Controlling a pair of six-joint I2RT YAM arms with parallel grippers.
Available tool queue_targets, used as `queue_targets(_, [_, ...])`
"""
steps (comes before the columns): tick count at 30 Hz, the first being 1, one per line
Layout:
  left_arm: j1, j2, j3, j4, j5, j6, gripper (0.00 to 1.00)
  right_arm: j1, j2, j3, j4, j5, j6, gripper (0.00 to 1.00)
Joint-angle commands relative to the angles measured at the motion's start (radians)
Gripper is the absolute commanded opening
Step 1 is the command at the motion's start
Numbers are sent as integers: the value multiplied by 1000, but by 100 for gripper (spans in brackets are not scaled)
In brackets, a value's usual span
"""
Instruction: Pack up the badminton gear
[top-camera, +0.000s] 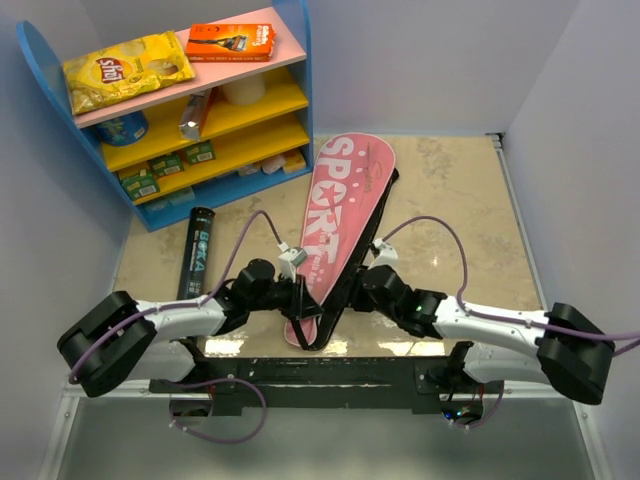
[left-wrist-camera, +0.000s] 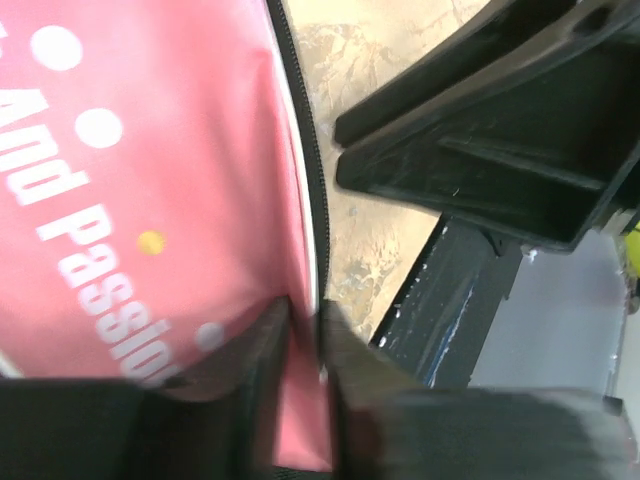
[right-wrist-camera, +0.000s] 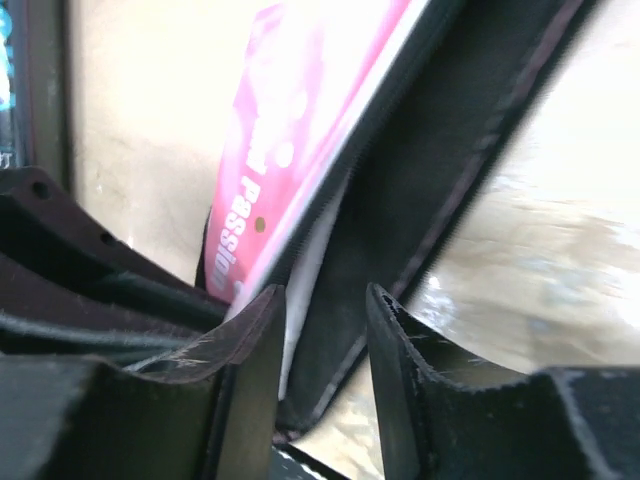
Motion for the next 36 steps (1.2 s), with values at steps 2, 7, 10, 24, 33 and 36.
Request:
queue_targets(2, [-5,-13,54,39,37,25,64,6,-121,65,-324,144,-18,43])
queue_targets(7, [-7,-94,68,70,111,16,100,4,-155,88,-379,183,-15,46])
queue_targets(10, [-5,-120,108,53,105,19,100,4,-123,131,-387,209,-32,47])
queue_targets(24, [-4,313,337,346,85,-53,100,-286,-78,406,-409,226,-260,44])
queue_targets(33, [6,568,377,509,9,-96,98,-427,83,580,-332,136,-378,42])
queue_targets(36, [16,579,315,556,-22,-97,98,-465,163,628,-295,87,-398,42])
